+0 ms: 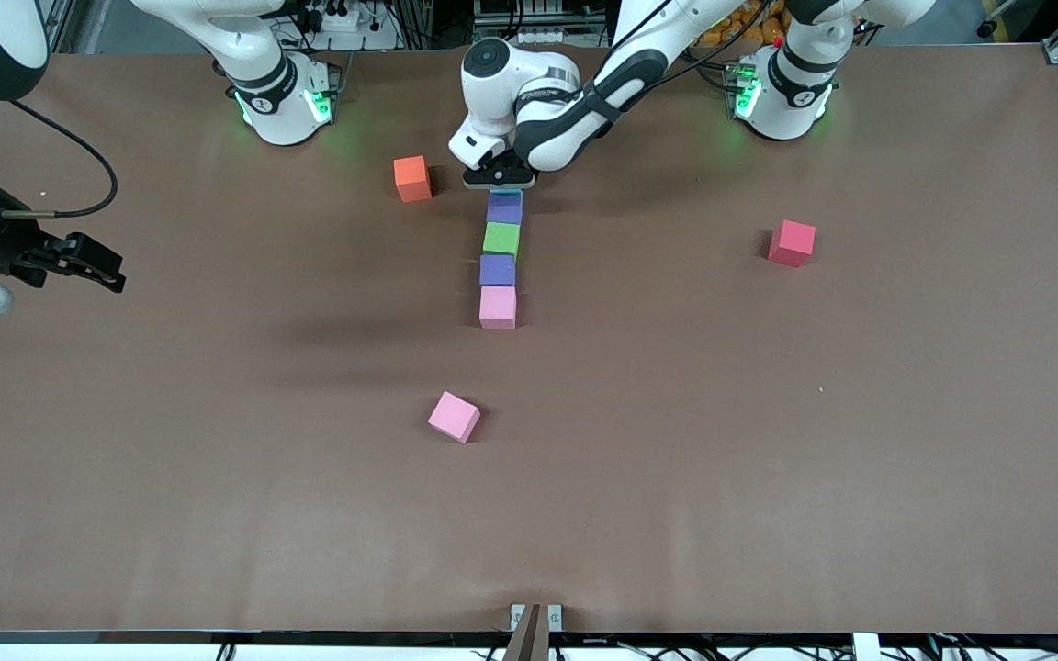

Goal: Arrange blocks into number 1
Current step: 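Lower the cyan block onto the table above the purple block, left gripper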

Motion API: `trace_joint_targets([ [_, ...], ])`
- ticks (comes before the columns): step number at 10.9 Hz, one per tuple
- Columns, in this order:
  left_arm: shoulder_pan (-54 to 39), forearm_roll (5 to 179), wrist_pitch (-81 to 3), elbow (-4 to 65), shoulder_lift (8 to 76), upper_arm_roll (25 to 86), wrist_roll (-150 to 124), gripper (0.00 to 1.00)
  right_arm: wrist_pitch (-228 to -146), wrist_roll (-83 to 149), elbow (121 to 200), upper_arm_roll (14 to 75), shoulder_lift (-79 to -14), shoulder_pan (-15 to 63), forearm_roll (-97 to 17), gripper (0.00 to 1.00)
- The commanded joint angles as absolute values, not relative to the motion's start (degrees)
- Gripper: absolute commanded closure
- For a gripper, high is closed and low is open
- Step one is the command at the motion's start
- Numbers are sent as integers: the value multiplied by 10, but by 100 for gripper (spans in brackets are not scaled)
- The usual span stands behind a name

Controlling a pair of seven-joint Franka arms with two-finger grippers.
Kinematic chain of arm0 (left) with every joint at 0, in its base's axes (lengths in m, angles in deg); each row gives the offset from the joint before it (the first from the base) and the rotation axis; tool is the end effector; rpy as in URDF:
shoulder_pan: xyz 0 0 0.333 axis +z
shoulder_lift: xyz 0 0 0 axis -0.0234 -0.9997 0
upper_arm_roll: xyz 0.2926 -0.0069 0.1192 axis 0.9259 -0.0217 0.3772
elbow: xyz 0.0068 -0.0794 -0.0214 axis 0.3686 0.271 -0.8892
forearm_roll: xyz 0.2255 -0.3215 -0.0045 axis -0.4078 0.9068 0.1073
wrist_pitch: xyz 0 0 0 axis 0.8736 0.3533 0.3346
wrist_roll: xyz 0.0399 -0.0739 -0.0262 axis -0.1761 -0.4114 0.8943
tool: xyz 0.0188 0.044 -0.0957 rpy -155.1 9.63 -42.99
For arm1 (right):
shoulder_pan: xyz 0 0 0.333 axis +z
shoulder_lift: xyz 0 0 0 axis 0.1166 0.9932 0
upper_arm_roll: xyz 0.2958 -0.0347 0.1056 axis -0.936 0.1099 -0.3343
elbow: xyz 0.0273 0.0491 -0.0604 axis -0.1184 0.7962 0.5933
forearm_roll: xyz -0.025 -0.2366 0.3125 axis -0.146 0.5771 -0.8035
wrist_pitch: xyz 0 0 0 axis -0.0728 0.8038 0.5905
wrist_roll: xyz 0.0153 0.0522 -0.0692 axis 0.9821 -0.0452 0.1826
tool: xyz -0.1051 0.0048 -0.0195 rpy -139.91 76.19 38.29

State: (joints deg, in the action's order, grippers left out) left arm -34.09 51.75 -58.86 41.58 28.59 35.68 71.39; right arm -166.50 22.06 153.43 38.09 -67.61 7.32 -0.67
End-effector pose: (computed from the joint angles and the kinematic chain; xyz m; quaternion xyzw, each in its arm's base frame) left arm 0.1909 -0.5840 0.1899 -0.9997 0.0032 0.0239 0.0070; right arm 0.5764 0.0119 0.5925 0.9992 -0.0362 0.0071 0.0165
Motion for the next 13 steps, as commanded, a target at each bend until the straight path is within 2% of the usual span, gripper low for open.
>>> trace_joint_targets([
  [1,-345,504,-588,405,283,367,704,100,-1653,223,1516,373,-668,62,-6,0],
  [6,-346,509,-588,391,280,369,704,100,-1653,222,1516,372,-668,59,-8,0],
  [7,-345,514,-587,391,280,369,704,54,-1653,222,1516,372,-668,59,-8,0],
  [8,-347,514,-586,392,280,370,704,1,-1653,222,1516,372,-668,59,-8,0],
  [13,-350,515,-580,392,285,370,714,0,-1653,219,1515,372,-668,60,-8,0],
])
